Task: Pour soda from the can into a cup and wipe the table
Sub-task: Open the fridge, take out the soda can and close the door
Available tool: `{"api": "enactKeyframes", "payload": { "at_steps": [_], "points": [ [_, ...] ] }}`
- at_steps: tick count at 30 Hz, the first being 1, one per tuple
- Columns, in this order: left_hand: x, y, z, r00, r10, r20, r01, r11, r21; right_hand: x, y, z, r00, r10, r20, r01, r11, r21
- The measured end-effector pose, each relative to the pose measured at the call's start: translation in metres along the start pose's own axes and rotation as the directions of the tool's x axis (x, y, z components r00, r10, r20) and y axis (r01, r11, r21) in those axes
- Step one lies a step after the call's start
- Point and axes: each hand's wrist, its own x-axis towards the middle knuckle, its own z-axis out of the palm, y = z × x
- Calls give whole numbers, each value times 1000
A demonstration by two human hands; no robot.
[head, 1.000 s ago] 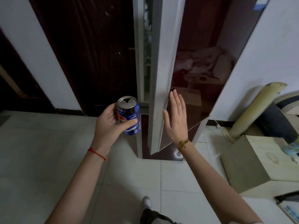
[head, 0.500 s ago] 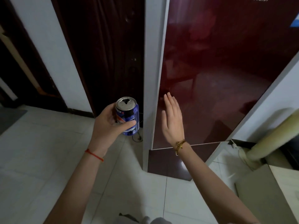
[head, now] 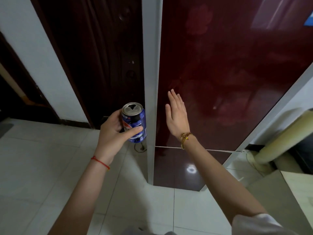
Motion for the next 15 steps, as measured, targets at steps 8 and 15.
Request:
{"api": "enactKeyframes", "payload": {
  "at_steps": [8,15],
  "points": [
    [37,-4,-1,998,-6,55,8,1000,-30,28,4,9,998,55,-30,-53,996,78],
    [60,-14,0,994,-9,109,11,1000,-15,24,-10,6,960,276,-41,-253,924,285]
  ]
}}
